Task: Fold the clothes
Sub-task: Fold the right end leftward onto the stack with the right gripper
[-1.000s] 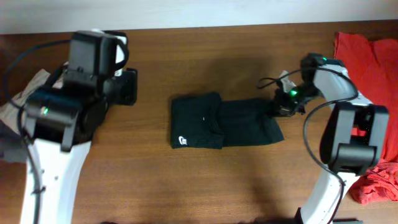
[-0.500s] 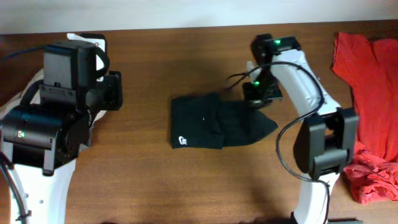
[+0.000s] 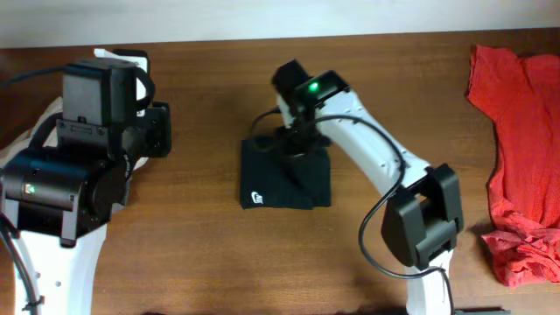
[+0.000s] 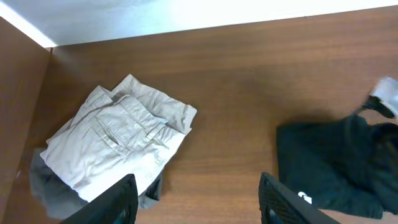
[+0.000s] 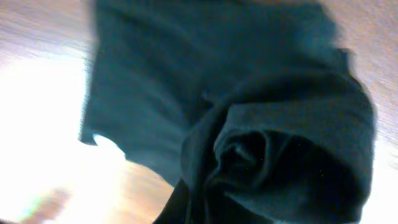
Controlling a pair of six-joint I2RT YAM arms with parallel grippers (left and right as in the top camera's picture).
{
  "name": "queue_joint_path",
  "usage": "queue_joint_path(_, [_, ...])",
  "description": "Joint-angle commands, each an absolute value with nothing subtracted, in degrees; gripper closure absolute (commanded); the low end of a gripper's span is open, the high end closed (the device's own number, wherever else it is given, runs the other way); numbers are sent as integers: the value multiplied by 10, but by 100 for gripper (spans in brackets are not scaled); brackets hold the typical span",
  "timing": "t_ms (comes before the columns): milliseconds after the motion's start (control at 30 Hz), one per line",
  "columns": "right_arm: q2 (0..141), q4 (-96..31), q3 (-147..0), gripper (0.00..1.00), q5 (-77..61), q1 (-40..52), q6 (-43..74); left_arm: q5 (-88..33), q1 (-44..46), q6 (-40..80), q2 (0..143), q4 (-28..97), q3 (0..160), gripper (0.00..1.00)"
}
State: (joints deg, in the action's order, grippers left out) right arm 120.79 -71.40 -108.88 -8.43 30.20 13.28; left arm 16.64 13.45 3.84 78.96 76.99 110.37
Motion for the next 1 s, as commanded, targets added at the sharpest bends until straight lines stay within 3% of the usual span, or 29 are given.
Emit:
queue_joint_path(0, [1188, -672, -1100, 96, -105, 338, 183, 178, 132, 29, 782, 772, 1113, 38])
queue_joint_path(400, [1216, -601, -1099, 94, -127, 382, 237, 178, 132, 29, 782, 772, 1113, 38])
queue_joint_path(467, [1223, -590, -1099, 62, -154, 383, 237, 178, 132, 29, 782, 772, 1113, 38])
queue_joint_path(500, [1227, -586, -1099, 59, -169, 383, 236, 178, 132, 29, 782, 772, 1113, 38])
queue_joint_path(667, [1227, -563, -1100, 54, -250, 386, 182, 178, 132, 29, 782, 772, 1113, 38])
queue_joint_path(967, [1206, -609, -1100, 59, -202, 322, 123, 178, 132, 29, 782, 777, 1113, 38])
